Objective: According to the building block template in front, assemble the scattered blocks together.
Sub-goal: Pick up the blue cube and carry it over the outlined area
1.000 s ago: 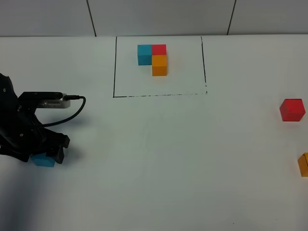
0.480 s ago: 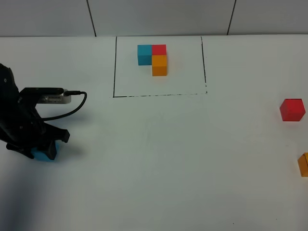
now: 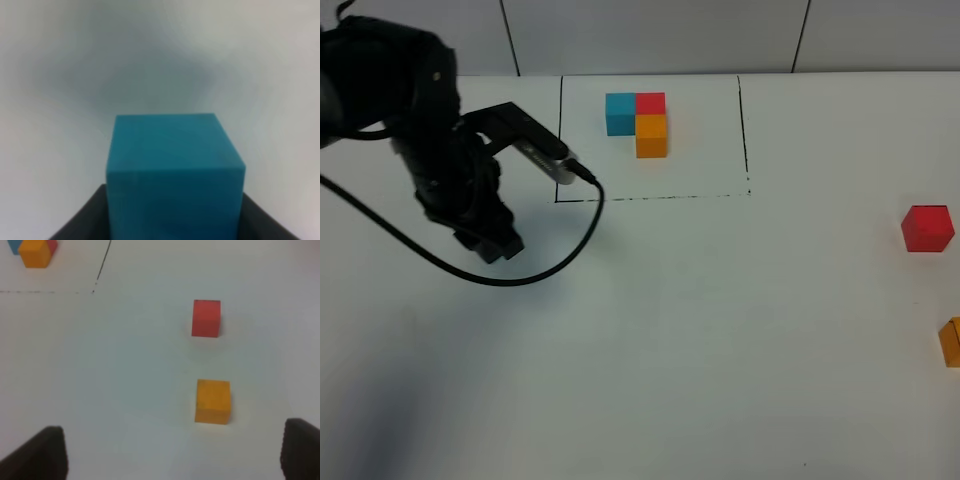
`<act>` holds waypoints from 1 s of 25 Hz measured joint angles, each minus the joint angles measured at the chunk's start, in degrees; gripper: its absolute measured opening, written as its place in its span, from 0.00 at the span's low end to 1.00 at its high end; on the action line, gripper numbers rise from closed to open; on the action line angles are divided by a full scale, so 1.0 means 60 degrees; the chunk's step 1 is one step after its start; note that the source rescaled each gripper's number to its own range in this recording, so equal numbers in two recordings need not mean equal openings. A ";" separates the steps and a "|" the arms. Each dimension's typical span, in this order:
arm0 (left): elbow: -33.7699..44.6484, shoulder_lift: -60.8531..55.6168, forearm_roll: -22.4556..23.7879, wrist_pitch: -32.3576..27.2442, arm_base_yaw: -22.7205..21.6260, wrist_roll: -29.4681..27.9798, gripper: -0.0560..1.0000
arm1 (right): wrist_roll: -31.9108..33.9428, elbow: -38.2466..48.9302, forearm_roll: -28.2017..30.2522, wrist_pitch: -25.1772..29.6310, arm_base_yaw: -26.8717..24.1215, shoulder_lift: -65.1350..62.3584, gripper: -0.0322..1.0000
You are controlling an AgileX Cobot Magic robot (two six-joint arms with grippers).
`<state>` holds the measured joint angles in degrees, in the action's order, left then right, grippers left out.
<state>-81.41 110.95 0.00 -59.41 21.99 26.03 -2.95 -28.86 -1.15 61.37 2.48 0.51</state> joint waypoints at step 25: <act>-0.6504 0.4950 0.0589 -0.1486 0.2473 0.4079 0.06 | 0.0000 0.0000 0.0000 0.0000 0.0000 0.0000 0.74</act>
<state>-120.44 140.65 3.54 -68.33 36.82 50.50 -2.95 -28.86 -1.15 61.37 2.48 0.51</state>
